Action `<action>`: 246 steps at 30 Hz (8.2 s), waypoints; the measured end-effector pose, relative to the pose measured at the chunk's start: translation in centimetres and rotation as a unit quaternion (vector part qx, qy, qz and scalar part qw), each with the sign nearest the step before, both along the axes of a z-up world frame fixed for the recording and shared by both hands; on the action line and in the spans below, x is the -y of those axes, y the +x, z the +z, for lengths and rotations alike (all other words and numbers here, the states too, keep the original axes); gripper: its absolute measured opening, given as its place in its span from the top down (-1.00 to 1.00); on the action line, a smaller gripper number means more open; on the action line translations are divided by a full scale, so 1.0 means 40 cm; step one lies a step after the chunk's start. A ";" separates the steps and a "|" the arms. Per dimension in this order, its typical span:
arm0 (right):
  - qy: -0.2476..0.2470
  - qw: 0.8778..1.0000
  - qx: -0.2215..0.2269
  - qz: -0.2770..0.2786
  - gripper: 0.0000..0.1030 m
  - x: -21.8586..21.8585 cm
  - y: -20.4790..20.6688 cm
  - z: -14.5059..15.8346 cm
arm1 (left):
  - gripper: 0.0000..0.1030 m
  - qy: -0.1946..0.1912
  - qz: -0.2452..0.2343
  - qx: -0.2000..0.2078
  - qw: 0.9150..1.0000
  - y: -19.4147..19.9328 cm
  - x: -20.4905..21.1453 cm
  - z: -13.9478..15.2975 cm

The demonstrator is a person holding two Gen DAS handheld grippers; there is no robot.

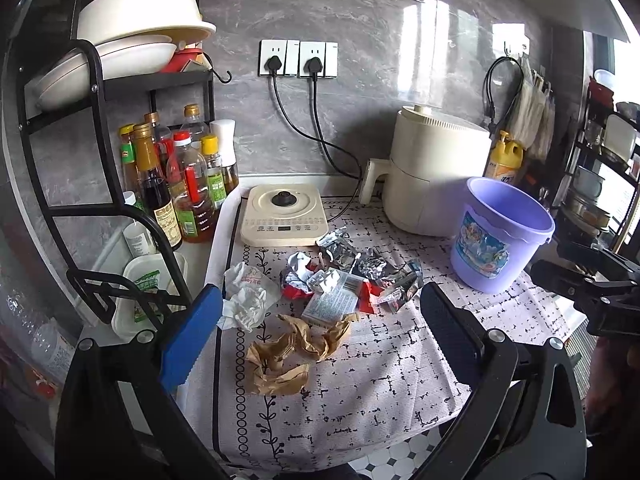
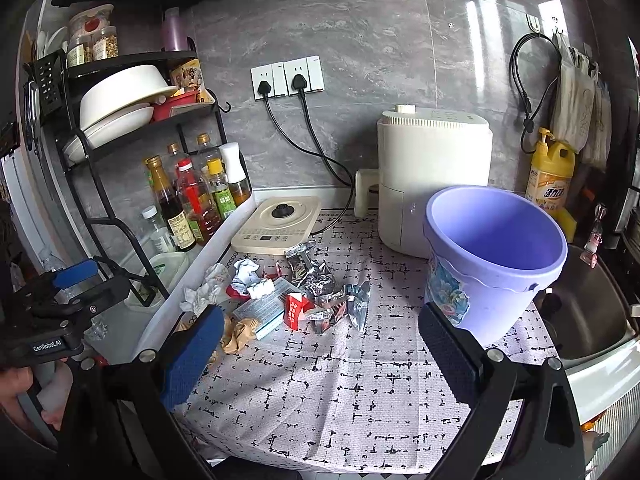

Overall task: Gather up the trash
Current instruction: 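Move both tools toward the crumpled brown paper on the cloth, then close the left gripper on the crumpled brown paper, then carry the brown paper to the lilac bucket and open the left gripper, then return the left tool to the wrappers and lower toward the foil pile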

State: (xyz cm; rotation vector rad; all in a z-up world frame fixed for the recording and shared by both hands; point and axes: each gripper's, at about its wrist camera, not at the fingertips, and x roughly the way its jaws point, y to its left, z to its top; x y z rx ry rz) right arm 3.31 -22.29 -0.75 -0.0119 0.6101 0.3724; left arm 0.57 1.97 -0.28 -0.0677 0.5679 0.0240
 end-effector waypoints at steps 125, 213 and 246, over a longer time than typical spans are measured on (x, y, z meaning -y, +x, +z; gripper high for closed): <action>0.060 0.986 -0.090 0.125 0.74 -0.086 0.216 -0.067 | 0.74 -0.045 0.071 -0.060 0.995 0.109 -0.125 -0.147; 0.055 0.998 -0.014 -0.037 -0.76 0.186 0.157 -0.044 | -0.89 -0.028 -0.040 -0.019 0.999 0.309 -0.002 -0.043; 0.007 0.986 -0.141 0.090 0.21 -0.135 0.315 -0.238 | -0.12 -0.089 -0.030 -0.140 0.986 0.511 -0.142 -0.322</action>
